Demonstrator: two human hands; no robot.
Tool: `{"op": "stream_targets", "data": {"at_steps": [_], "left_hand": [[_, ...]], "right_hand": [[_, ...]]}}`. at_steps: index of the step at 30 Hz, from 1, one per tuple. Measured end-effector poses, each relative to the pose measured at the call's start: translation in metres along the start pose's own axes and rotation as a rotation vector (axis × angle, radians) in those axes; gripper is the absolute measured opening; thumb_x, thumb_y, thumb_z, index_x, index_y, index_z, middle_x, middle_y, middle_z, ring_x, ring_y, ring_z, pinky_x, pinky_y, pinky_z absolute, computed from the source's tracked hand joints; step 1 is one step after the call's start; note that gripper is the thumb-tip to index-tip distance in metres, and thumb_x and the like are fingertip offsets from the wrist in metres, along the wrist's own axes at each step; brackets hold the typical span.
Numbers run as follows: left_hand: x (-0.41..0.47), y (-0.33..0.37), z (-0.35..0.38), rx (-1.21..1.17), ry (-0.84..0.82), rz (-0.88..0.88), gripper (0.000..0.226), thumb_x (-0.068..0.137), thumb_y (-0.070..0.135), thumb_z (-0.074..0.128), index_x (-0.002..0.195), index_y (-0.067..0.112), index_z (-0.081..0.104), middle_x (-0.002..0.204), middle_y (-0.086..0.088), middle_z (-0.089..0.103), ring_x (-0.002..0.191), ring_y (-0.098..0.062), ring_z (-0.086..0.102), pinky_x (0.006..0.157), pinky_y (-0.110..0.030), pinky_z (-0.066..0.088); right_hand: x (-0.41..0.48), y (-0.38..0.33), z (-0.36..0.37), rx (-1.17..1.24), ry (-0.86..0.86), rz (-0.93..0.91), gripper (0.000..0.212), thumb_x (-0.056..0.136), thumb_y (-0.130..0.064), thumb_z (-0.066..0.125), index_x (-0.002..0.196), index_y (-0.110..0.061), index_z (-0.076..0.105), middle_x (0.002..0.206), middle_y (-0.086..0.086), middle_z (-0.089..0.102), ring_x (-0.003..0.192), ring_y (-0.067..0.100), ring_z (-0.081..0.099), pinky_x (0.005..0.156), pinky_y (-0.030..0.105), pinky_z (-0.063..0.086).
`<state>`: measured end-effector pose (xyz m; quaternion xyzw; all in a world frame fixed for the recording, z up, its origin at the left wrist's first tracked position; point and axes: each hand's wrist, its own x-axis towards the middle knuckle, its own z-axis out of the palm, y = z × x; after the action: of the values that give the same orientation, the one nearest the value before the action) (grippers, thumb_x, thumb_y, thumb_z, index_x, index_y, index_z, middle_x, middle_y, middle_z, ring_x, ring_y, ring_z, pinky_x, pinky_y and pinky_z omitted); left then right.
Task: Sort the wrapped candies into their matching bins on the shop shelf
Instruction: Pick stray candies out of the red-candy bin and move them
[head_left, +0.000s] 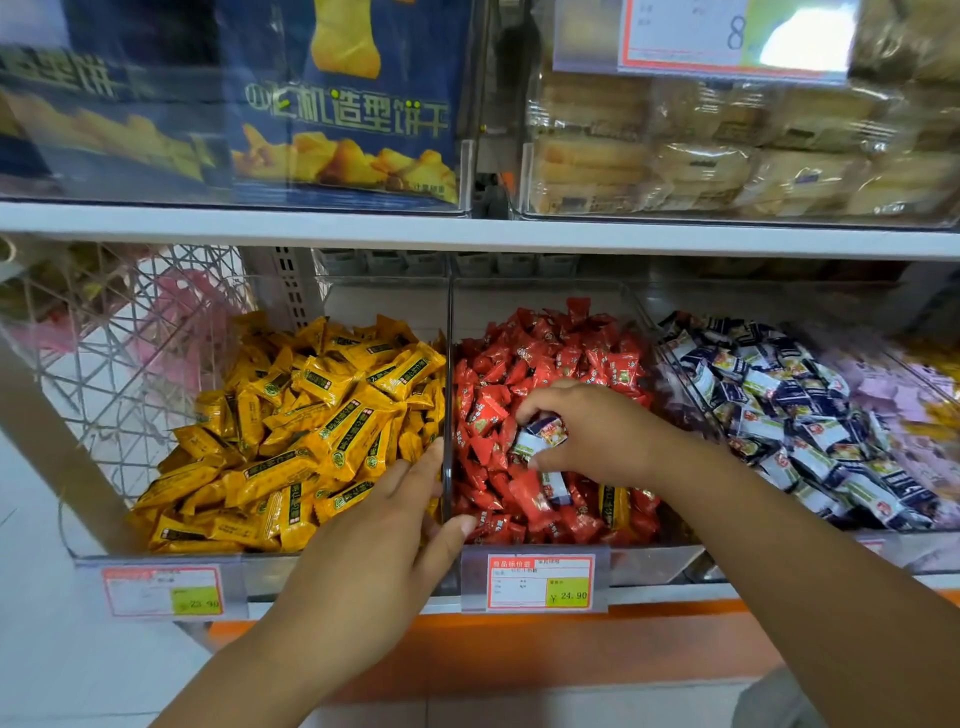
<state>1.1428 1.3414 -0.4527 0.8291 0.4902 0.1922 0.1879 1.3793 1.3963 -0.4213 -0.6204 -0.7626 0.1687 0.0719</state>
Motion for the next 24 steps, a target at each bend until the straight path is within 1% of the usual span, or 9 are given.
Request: {"op": "stream_targets", "data": {"at_steps": [6,10,12,14,16,20,21,22,24], "left_hand": [[0.001,0.002,-0.001,0.007,0.001,-0.002,0.087,0.07,0.075,0.007,0.151,0.044,0.007,0.12,0.023,0.038,0.094,0.005,0.052,0.072,-0.018,0.046],[0.001,0.004,-0.001,0.008,-0.001,-0.005,0.087,0.07,0.074,0.008,0.151,0.043,0.007,0.116,0.023,0.039,0.093,0.005,0.052,0.072,-0.019,0.047],[0.001,0.004,-0.002,0.003,-0.006,-0.011,0.087,0.069,0.074,0.008,0.151,0.044,0.007,0.119,0.021,0.039,0.092,0.005,0.053,0.071,-0.019,0.046],[0.0,0.004,-0.002,0.005,-0.005,-0.008,0.087,0.069,0.074,0.008,0.151,0.043,0.008,0.114,0.023,0.04,0.09,0.004,0.053,0.07,-0.019,0.046],[0.0,0.005,-0.002,0.015,-0.004,-0.003,0.087,0.07,0.074,0.007,0.151,0.042,0.01,0.108,0.023,0.039,0.09,0.003,0.053,0.069,-0.02,0.047],[0.0,0.005,-0.003,0.045,-0.002,-0.008,0.086,0.072,0.072,0.007,0.152,0.04,0.01,0.113,0.021,0.038,0.087,0.003,0.051,0.068,-0.019,0.046],[0.0,0.006,-0.003,0.047,-0.004,-0.011,0.086,0.072,0.072,0.007,0.152,0.04,0.009,0.114,0.021,0.038,0.086,0.003,0.05,0.068,-0.02,0.046],[0.0,0.006,-0.003,0.045,-0.006,-0.014,0.086,0.072,0.072,0.007,0.152,0.039,0.009,0.114,0.02,0.038,0.086,0.003,0.05,0.068,-0.021,0.046],[0.0,0.006,-0.003,0.043,-0.013,-0.014,0.086,0.072,0.072,0.007,0.152,0.039,0.009,0.113,0.02,0.037,0.087,0.002,0.051,0.068,-0.021,0.046]], "right_hand": [[-0.006,0.001,-0.009,0.077,0.111,-0.038,0.032,0.079,-0.029,0.078,0.106,-0.037,0.064,0.105,-0.012,0.057,0.096,0.008,0.052,0.08,0.025,0.042],[-0.016,-0.001,-0.025,0.107,0.223,-0.054,0.029,0.077,-0.034,0.078,0.102,-0.041,0.065,0.095,-0.015,0.057,0.095,0.006,0.05,0.083,0.029,0.042],[-0.02,-0.001,-0.033,0.236,0.251,-0.044,0.027,0.077,-0.029,0.078,0.098,-0.038,0.064,0.098,-0.012,0.056,0.092,0.005,0.053,0.08,0.022,0.045],[-0.025,0.001,-0.038,0.346,0.234,-0.012,0.026,0.082,-0.019,0.074,0.095,-0.036,0.06,0.104,-0.01,0.053,0.086,0.005,0.057,0.07,0.014,0.044],[-0.031,0.003,-0.041,0.311,0.184,0.017,0.022,0.087,-0.014,0.065,0.091,-0.033,0.054,0.109,-0.013,0.051,0.072,0.0,0.06,0.059,0.014,0.041],[-0.034,0.004,-0.036,0.152,-0.002,0.06,0.015,0.097,-0.016,0.05,0.102,-0.029,0.051,0.101,-0.01,0.054,0.047,-0.004,0.044,0.045,0.011,0.034],[-0.033,0.003,-0.032,0.11,-0.052,0.068,0.019,0.099,-0.019,0.048,0.112,-0.032,0.051,0.107,-0.012,0.051,0.054,-0.006,0.047,0.051,0.009,0.035],[-0.031,0.003,-0.027,0.054,-0.091,0.072,0.026,0.101,-0.024,0.047,0.123,-0.036,0.049,0.117,-0.011,0.048,0.072,-0.008,0.052,0.064,0.011,0.038],[-0.025,0.005,-0.018,-0.038,-0.119,0.103,0.034,0.099,-0.033,0.051,0.132,-0.039,0.049,0.132,-0.004,0.044,0.11,0.009,0.05,0.089,0.022,0.038]]}}
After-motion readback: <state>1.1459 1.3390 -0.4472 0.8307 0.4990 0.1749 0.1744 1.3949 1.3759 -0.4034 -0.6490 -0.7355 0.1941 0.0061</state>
